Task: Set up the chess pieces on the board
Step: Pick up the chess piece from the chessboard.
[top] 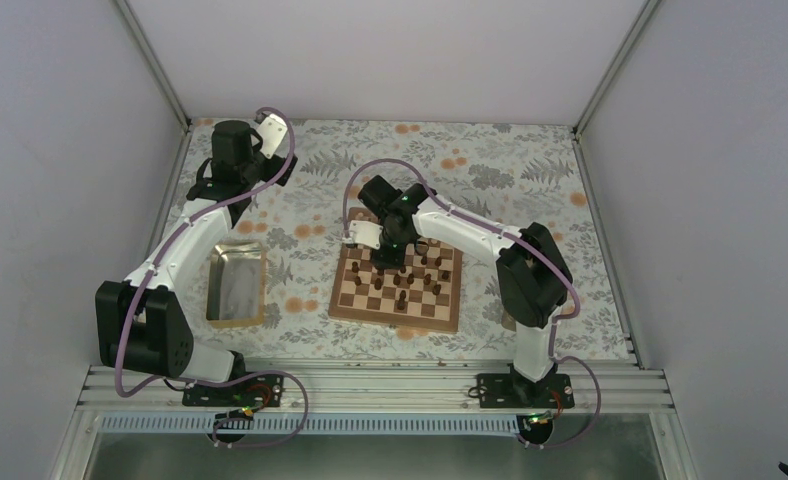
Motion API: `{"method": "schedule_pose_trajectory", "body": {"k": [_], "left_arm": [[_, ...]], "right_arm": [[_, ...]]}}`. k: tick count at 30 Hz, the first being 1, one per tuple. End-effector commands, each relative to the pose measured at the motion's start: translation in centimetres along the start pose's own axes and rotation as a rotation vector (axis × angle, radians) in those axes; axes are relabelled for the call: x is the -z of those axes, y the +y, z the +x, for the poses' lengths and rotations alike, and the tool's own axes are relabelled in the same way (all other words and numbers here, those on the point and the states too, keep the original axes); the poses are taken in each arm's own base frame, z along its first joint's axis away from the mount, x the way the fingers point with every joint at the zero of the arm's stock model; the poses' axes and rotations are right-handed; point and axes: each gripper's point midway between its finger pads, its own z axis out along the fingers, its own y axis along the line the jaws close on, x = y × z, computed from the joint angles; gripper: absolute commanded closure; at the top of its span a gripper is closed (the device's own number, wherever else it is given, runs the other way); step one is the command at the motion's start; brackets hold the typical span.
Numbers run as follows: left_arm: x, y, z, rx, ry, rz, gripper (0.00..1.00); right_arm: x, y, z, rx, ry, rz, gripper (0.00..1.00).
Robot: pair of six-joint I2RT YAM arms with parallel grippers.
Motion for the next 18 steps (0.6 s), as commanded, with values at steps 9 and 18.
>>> {"method": "schedule_pose_trajectory", "body": {"k": [9, 18], "left_arm": [[0.6, 0.5, -0.6, -0.005, -0.033, -0.007, 0.0], [0.6, 0.4, -0.6, -0.004, -0.035, -0.001, 0.0]], "right_arm": [[0.3, 0.5, 0.5, -0.014, 0.007, -0.006, 0.62], [-0.4, 0.4, 0.5, -0.014, 0.016, -0.012, 0.69]]}}
